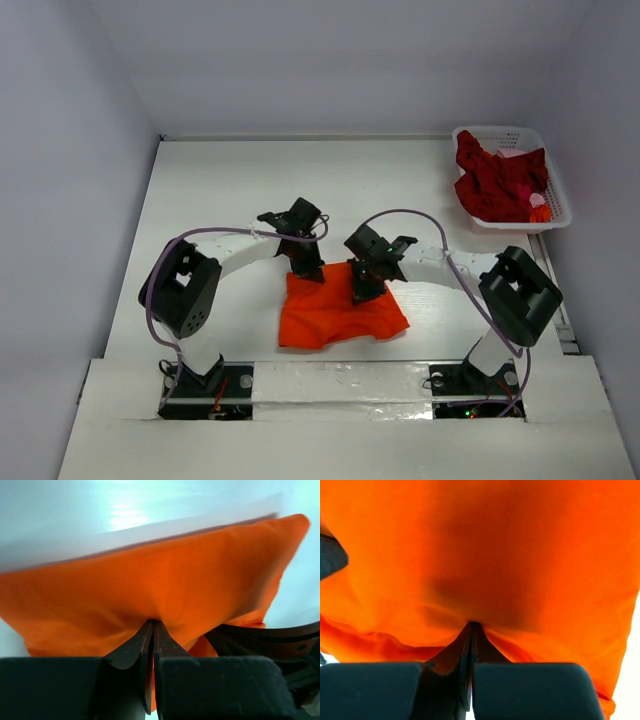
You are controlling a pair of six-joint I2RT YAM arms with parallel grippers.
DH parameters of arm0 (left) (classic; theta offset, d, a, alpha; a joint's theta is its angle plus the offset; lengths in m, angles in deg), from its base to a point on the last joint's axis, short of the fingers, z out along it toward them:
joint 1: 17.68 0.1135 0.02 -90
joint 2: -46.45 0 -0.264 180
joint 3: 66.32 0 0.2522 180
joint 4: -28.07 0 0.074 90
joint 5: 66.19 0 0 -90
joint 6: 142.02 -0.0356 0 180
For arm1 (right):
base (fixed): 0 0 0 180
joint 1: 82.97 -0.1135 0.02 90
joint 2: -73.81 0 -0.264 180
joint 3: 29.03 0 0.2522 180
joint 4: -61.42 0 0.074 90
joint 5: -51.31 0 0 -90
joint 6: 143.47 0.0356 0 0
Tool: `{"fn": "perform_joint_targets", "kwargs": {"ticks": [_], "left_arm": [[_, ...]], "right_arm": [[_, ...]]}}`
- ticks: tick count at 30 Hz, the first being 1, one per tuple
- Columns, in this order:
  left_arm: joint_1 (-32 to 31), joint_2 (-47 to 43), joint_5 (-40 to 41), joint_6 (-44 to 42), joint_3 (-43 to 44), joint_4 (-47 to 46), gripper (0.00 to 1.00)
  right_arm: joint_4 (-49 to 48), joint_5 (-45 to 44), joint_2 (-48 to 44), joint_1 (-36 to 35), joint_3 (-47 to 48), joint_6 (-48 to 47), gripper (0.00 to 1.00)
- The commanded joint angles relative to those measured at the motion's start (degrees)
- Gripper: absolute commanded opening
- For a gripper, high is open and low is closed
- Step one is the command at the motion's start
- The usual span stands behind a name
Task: Fold and stack the t-shirts
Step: Fold the tshirt
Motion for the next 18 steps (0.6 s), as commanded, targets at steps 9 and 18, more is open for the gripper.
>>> {"fn": "perform_joint_targets", "kwargs": {"ticks": [9, 18], "left_arm": [[-0.30, -2.95, 5.42, -0.36, -2.66, 2.85, 0.00], [1.02, 0.91, 4.28, 0.95, -2.06, -0.23, 0.00]], "right_arm": [[-5.18, 3.37, 6.33, 2.51, 3.61, 0.62, 0.00], [-5.54, 4.43, 7.56, 5.49, 5.27, 0.18, 0.00]]}}
